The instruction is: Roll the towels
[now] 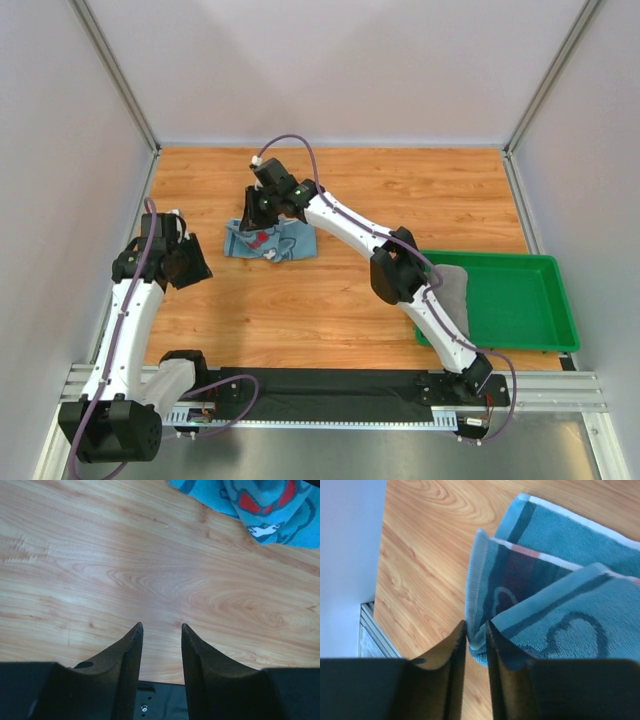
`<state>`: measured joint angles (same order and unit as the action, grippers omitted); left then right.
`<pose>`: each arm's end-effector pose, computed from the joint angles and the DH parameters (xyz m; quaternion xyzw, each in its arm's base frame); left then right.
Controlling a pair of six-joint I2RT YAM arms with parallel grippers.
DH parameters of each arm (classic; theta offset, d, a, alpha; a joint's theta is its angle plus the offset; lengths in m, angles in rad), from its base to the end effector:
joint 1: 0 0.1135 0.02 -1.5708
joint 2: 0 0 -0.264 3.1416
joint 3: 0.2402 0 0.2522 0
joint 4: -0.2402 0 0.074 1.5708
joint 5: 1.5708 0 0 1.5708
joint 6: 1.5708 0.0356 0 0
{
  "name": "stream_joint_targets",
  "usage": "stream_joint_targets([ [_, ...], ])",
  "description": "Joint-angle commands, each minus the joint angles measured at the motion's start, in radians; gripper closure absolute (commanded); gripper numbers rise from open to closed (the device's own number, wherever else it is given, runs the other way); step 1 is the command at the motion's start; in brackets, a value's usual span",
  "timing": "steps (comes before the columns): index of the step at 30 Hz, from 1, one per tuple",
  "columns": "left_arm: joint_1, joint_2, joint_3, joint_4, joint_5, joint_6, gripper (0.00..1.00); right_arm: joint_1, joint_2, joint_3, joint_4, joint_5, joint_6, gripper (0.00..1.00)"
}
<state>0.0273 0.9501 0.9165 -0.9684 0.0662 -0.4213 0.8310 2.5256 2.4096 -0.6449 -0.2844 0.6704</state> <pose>0.1723 0.0023 0.2877 -0.2043 0.9373 -0.0860 0.2688 0.3729 0.4234 0.2227 -0.1286 0.9024 0.3613 0.1963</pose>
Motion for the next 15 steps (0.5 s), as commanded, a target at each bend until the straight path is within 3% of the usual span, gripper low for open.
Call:
stream_joint_targets([
  [1,-0.004,-0.002,0.018,0.000,-0.012,-0.013,0.57,0.010,0.061,0.042,0.200,-0.059,0.083,0.66],
  [3,-0.006,0.001,0.019,-0.003,-0.022,-0.016,0.57,0.007,0.113,0.080,0.264,-0.102,0.119,0.50],
  [5,-0.006,0.004,0.019,-0.004,-0.032,-0.019,0.57,0.007,0.133,0.114,0.269,-0.122,0.121,0.42],
  [6,-0.006,0.003,0.021,-0.004,-0.040,-0.020,0.57,0.003,0.119,0.108,0.266,-0.127,0.112,0.29],
  [7,-0.006,0.009,0.021,-0.006,-0.042,-0.022,0.57,-0.004,0.099,0.088,0.266,-0.125,0.106,0.24],
  [12,-0.006,0.021,0.019,0.000,-0.034,-0.017,0.57,-0.050,-0.164,-0.130,0.260,-0.093,0.025,0.02],
  [15,-0.004,0.047,0.022,0.007,0.001,-0.002,0.57,-0.093,-0.293,-0.225,0.183,-0.035,-0.067,0.00],
])
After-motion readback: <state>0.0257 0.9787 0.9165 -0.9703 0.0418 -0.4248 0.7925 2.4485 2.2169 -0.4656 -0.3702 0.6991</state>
